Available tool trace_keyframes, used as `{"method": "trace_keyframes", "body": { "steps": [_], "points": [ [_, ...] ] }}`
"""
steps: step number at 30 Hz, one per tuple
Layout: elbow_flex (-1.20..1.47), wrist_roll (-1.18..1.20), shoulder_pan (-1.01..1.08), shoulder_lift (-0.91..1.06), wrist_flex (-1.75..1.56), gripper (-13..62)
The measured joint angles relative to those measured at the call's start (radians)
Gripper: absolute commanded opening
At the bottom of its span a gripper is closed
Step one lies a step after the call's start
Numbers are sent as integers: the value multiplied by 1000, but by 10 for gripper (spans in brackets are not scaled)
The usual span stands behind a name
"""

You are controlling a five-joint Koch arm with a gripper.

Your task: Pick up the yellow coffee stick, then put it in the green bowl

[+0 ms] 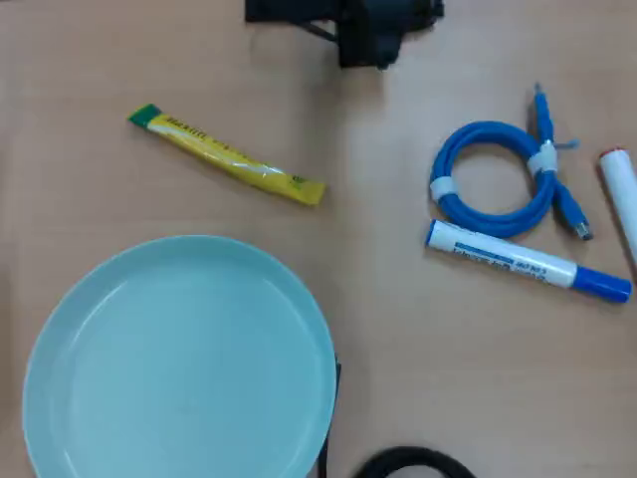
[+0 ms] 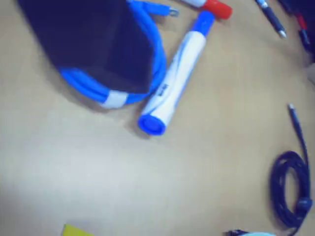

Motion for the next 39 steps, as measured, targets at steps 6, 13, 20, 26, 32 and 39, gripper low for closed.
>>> {"method": "trace_keyframes", "body": {
  "steps": [6, 13, 20, 26, 32, 39],
  "points": [
    [-133, 3, 41, 0, 104, 575],
    [-138, 141, 117, 0, 146, 576],
    [-138, 229, 275, -15, 176, 576],
    [-138, 259, 380, -60, 195, 576],
    [-138, 259, 508, -160, 198, 576],
    [-138, 221, 560, -299, 199, 576]
  ]
}}
